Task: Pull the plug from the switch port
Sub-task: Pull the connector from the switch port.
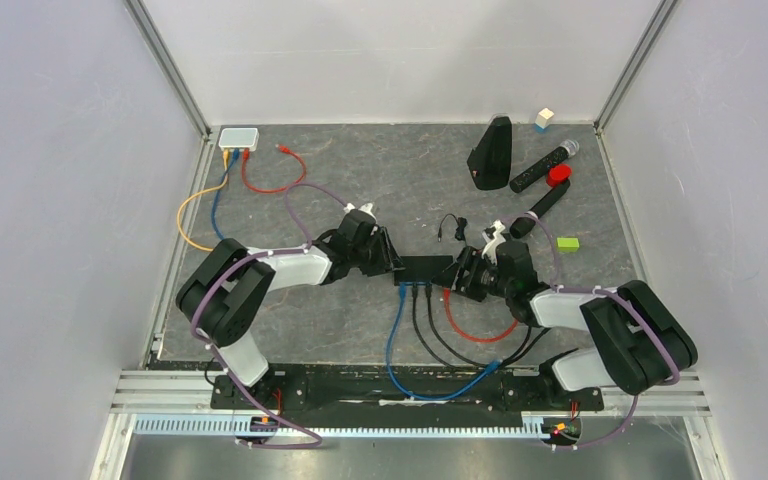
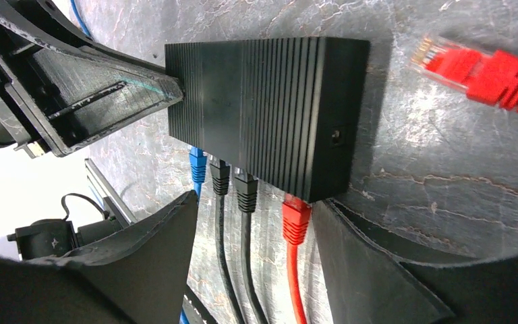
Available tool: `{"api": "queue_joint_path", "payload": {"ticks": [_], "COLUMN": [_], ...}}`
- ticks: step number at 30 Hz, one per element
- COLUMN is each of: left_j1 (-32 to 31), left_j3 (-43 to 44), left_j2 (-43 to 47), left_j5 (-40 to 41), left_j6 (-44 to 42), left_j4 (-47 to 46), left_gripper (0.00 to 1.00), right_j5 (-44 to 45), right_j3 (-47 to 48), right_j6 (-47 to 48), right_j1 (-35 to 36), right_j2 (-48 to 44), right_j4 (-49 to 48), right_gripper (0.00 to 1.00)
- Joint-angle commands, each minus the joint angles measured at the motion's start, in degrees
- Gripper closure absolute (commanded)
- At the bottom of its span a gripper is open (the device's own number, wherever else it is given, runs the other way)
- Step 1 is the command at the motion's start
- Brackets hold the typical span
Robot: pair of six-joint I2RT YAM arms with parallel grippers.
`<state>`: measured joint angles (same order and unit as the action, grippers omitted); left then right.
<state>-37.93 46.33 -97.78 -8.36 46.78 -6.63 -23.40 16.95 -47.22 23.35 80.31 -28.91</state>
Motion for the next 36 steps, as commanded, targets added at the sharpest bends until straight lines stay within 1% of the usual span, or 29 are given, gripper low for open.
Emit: {"api": "queue_joint_path", "payload": {"ticks": [1, 3, 5, 6, 8, 12, 15, 18, 19, 21, 22, 24, 27, 29, 31, 33, 36], "left_j1": [-0.12, -0.08, 0.05, 0.12, 0.38, 0.62, 0.57, 0.58, 0.56, 0.58, 0.57, 0.62, 0.60, 0.57, 0.58, 0.58, 0.58], "left_j3": [-0.36, -0.08, 1.22, 1.35, 0.92, 0.91, 0.40, -0.71, -1.06, -1.90, -2.30, -2.55, -2.06, -1.86, -1.56, -0.79, -0.73], "left_j2": [-1.90, -1.91, -1.12, -0.45, 0.82, 1.26, 0.77, 0.66, 0.83, 1.48, 1.89, 2.41, 2.01, 1.37, 0.48, -0.90, -1.37], "left_j5": [-1.23, -0.60, 2.85, 4.61, 6.46, 5.51, 4.04, 2.87, 2.63, 2.55, 2.55, 2.39, 1.37, 0.14, -1.38, -2.56, -2.96], "left_j6": [0.14, 0.13, -1.19, -2.13, -3.85, -4.48, -3.10, -2.14, -2.13, -2.09, -2.08, -2.05, -2.13, -2.15, -2.14, -2.14, -1.67], "left_j4": [0.93, 1.86, 7.66, 9.90, 11.46, 11.09, 8.97, 7.31, 7.00, 6.90, 5.05, 4.31, 3.22, 1.61, -0.26, -1.17, -1.87], "left_gripper": [0.63, 0.66, 0.69, 0.70, 0.70, 0.71, 0.72, 0.72, 0.69, 0.56, 0.51, 0.43, 0.40, 0.38, 0.37, 0.36, 0.36], "right_j5": [2.95, 3.45, 3.52, 2.64, 1.28, -0.19, -0.87, -0.89, -0.78, 0.29, 1.29, 5.47, 11.04, 12.57, 11.89, 8.48, 5.23], "right_j3": [-2.83, -3.36, -4.20, -5.20, -7.58, -9.73, -10.66, -11.40, -11.12, -9.90, -9.15, -6.91, -3.67, -1.79, -0.26, 1.30, 3.69], "right_j6": [1.88, 0.57, -2.44, -3.65, -6.09, -7.01, -7.54, -8.61, -8.25, -6.54, -4.98, -1.05, 4.36, 6.50, 7.59, 8.52, 8.80], "right_j1": [-0.88, -1.57, -2.89, -3.58, -4.25, -4.37, -4.37, -4.37, -4.38, -4.37, -4.35, -4.37, -4.36, -4.36, -4.37, -4.41, -4.37], "right_j2": [0.98, 1.37, 2.03, 2.20, 2.30, 3.53, 4.68, 5.22, 5.01, 3.40, 2.16, -2.10, -6.99, -8.10, -6.98, -4.01, 1.52], "right_j4": [5.79, 5.14, 3.93, 1.96, -3.45, -6.91, -8.74, -11.06, -10.90, -8.61, -5.80, 1.66, 9.22, 11.42, 11.26, 9.41, 6.90], "right_gripper": [0.35, 0.37, 0.40, 0.40, 0.41, 0.44, 0.51, 0.50, 0.50, 0.46, 0.44, 0.41, 0.36, 0.35, 0.35, 0.37, 0.46]}}
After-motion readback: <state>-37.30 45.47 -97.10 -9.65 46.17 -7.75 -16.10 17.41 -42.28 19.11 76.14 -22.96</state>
